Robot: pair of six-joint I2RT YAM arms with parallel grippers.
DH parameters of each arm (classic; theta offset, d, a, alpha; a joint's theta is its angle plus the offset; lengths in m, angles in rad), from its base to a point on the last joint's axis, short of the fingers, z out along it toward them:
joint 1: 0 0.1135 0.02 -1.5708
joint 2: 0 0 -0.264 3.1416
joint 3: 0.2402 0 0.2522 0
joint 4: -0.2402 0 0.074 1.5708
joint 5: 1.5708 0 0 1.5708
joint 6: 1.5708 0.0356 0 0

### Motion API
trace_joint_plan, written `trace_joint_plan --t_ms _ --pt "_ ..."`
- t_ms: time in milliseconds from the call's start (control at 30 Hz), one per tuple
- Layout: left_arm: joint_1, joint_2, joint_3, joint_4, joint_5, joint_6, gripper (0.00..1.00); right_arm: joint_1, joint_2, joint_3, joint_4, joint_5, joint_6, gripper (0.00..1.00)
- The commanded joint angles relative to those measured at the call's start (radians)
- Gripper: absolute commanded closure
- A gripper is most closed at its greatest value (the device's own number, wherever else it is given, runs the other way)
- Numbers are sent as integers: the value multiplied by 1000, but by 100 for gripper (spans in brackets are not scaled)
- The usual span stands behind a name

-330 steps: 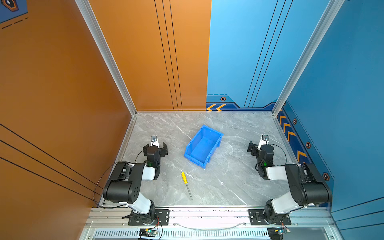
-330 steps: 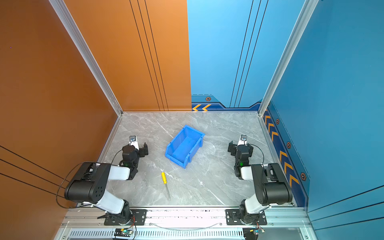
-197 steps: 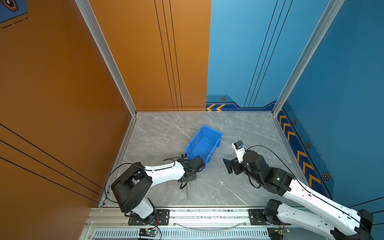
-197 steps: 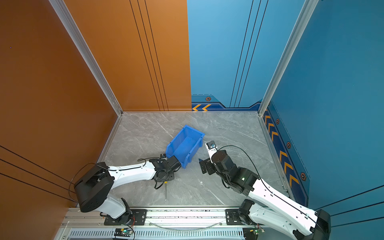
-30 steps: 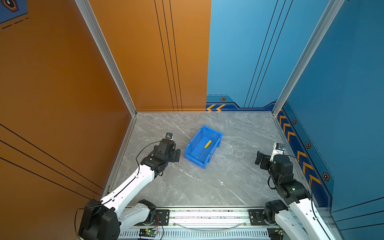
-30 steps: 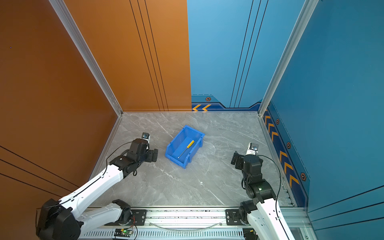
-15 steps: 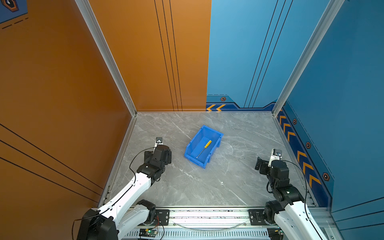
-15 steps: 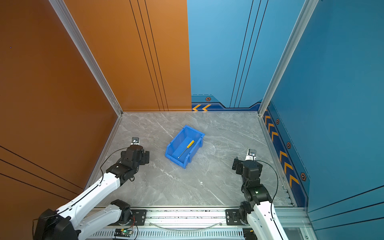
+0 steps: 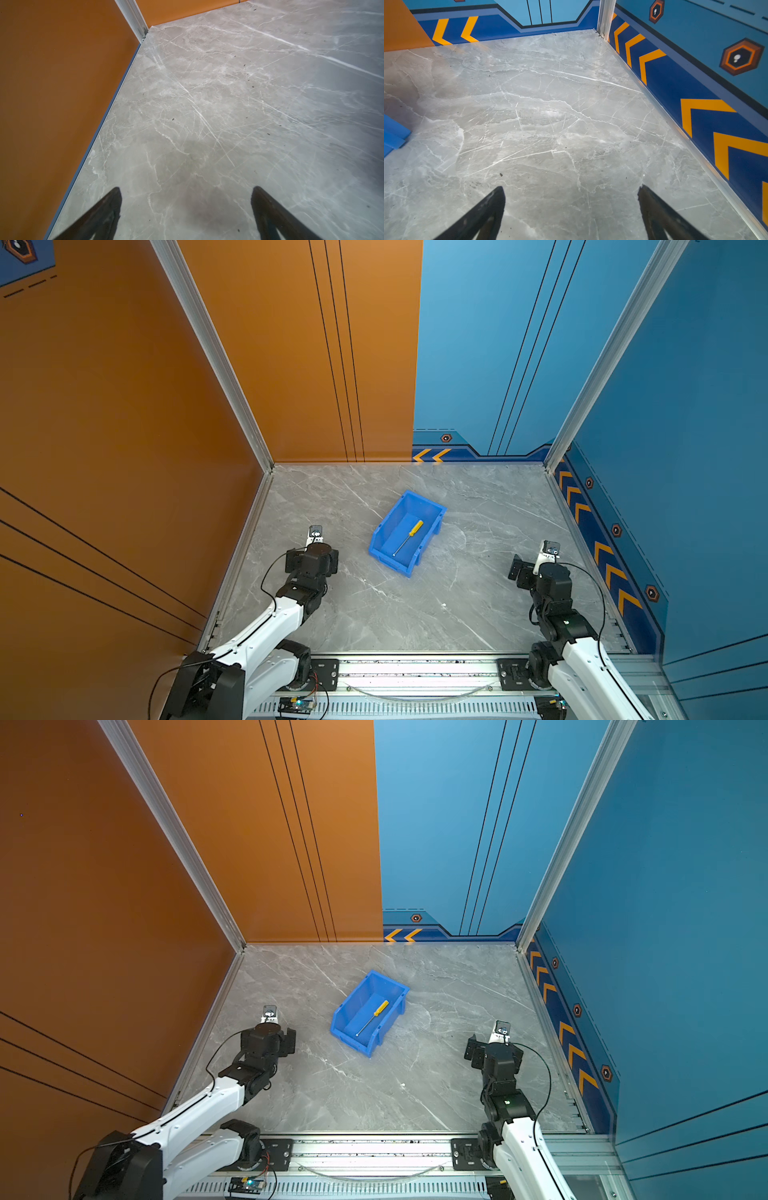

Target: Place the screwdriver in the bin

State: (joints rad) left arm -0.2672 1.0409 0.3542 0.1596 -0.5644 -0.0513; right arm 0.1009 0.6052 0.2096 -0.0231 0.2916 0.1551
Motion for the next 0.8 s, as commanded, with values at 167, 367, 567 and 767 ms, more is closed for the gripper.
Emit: trace_joint_plan --t_ms 167,367,567,767 --pt "96 198 40 253 81 -24 2 -21 144 4 197 -31 -47 0" --pt "132 293 73 362 133 8 2 -39 277 26 317 -55 -49 0" --pt "148 333 84 414 84 19 2 -49 419 68 407 -82 -54 0" --pt "162 374 81 517 119 50 2 -53 557 119 497 -111 -57 0"
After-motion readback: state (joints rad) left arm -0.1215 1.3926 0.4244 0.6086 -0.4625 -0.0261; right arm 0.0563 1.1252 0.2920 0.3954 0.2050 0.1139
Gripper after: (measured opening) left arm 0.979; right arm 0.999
